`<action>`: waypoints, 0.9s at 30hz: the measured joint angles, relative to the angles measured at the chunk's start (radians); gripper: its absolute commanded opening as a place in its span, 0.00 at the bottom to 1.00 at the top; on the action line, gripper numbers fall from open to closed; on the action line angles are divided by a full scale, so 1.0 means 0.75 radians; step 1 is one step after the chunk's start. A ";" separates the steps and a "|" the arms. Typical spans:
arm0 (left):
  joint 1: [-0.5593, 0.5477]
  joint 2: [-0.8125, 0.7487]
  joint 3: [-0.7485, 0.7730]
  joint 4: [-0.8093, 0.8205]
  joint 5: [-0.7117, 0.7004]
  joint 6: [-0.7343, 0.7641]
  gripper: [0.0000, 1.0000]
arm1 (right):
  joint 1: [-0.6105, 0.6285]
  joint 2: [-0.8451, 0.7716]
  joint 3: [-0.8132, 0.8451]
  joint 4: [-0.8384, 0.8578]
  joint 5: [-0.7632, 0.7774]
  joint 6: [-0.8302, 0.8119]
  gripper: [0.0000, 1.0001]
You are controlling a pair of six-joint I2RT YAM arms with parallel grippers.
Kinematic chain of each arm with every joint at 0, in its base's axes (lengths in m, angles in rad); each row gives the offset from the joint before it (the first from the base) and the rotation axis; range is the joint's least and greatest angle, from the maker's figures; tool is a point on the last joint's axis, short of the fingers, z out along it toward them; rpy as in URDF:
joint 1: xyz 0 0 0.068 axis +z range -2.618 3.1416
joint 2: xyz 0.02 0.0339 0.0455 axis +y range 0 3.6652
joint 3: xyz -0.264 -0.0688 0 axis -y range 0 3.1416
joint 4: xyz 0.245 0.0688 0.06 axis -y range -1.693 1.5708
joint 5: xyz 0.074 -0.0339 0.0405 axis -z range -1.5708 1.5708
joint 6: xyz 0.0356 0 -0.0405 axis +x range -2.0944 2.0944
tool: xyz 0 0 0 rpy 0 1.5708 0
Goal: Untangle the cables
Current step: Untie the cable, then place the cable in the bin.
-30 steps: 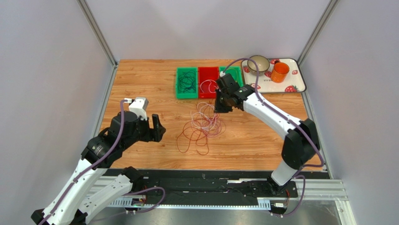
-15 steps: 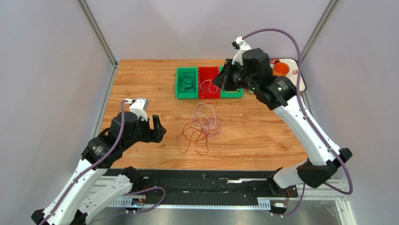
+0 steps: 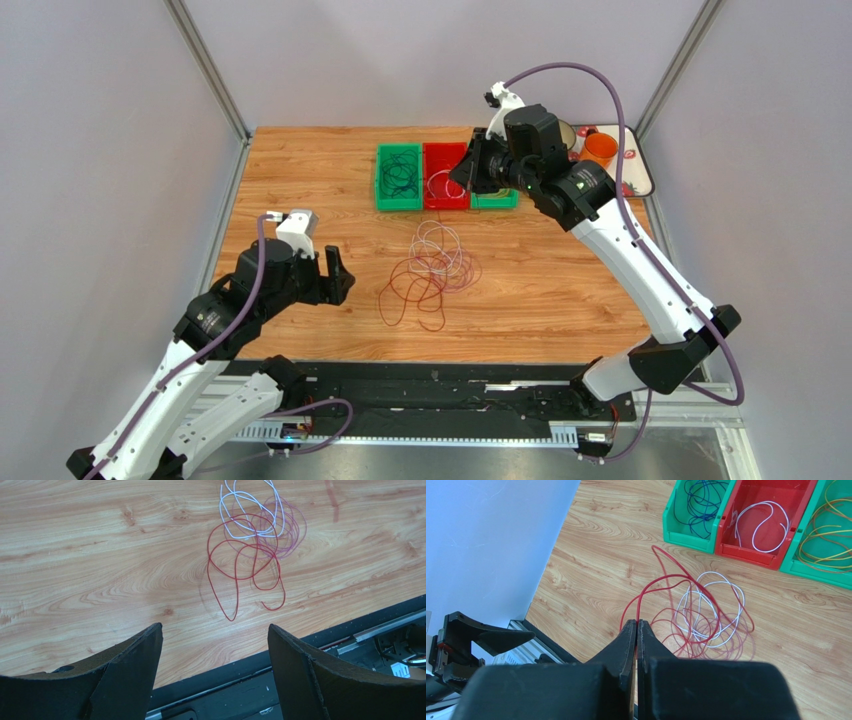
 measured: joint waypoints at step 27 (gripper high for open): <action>0.000 -0.050 -0.003 0.002 0.010 0.000 0.97 | -0.152 0.449 0.337 0.087 0.220 -0.035 0.00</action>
